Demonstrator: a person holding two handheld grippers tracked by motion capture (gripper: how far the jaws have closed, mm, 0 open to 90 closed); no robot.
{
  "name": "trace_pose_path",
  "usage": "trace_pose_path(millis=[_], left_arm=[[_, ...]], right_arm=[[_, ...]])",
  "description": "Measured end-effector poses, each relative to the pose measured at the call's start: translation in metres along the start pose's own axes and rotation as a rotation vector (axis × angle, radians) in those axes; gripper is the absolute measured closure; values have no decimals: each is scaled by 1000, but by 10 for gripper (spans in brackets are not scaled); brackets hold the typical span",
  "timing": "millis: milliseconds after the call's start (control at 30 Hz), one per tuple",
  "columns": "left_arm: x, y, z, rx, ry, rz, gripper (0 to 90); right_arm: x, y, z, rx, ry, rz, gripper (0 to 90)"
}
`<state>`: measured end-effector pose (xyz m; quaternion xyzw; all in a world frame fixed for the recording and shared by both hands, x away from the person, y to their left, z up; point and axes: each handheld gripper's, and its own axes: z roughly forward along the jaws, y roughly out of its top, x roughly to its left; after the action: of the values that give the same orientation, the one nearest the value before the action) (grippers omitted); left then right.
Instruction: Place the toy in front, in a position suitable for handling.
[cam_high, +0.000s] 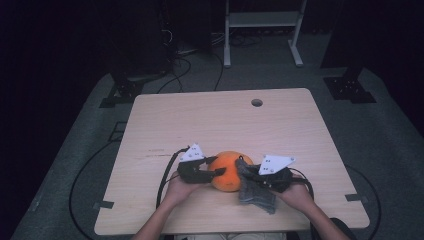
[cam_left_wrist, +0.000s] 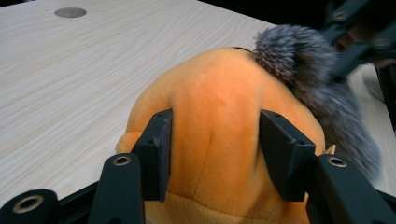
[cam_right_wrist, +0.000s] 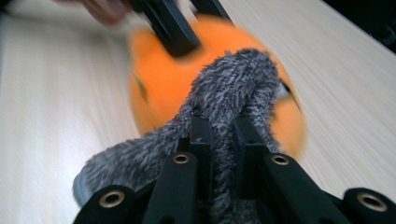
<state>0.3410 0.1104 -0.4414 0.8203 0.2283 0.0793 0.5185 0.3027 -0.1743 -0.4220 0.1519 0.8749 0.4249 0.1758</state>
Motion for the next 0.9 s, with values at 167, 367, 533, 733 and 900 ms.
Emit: trace_pose_path(millis=[167, 367, 533, 733, 900], left_arm=[[-4, 2, 1, 4, 2, 29, 480], [-16, 5, 4, 11, 8, 131, 495], [-11, 3, 2, 8, -13, 97, 497], [-7, 3, 2, 8, -9, 80, 496], [-10, 5, 6, 2, -4, 86, 496]], right_arm=[[-6, -7, -13, -30, -27, 55, 802], [-2, 22, -5, -73, -15, -1, 803], [-13, 9, -2, -26, -28, 53, 806], [-27, -20, -16, 27, -65, 147, 807], [-10, 6, -13, -70, 10, 96, 806]])
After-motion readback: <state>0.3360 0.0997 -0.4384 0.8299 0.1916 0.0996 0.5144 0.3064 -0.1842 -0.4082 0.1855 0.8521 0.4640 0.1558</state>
